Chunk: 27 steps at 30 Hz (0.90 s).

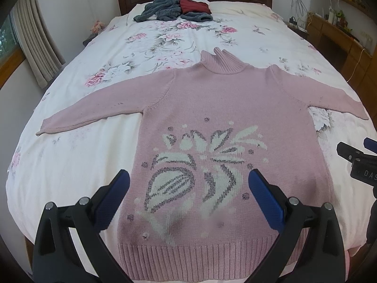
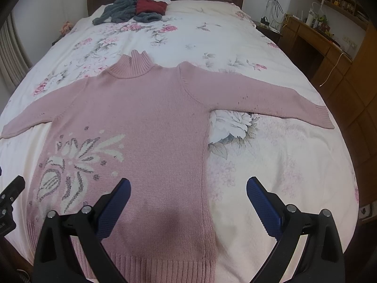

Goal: Fold small clothes

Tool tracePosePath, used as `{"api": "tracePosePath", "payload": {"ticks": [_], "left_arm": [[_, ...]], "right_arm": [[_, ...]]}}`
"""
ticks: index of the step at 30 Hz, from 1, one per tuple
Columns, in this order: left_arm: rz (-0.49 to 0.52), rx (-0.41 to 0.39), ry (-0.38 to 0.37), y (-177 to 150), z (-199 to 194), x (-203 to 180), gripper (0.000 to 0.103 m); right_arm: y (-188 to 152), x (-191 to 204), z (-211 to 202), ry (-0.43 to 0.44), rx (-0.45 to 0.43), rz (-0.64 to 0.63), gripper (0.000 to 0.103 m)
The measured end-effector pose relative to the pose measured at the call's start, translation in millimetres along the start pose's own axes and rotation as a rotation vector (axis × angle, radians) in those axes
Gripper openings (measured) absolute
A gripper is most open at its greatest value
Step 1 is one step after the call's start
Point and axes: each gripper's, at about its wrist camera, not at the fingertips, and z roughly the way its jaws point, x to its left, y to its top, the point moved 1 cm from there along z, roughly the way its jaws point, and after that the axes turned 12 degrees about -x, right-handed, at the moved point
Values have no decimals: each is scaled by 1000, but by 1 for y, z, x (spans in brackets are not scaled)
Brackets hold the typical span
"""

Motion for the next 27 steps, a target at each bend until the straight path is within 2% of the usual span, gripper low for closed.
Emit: {"api": "tracePosePath", "payload": {"ticks": [14, 18, 21, 26, 27], "left_arm": [[21, 4, -5, -1, 8, -10, 100], [26, 21, -27, 6, 25, -25, 100], [24, 26, -72, 22, 43, -47, 100], [34, 16, -129, 62, 80, -95, 100], [29, 13, -141, 71, 88, -104, 100]], "right_arm": [[-1, -12, 8, 6, -3, 13, 99], [3, -35, 20, 60, 4, 67, 99], [14, -82, 40, 55, 28, 155, 99], [43, -182, 82, -56, 54, 261, 99], [51, -213, 95, -87, 61, 294, 99]]}}
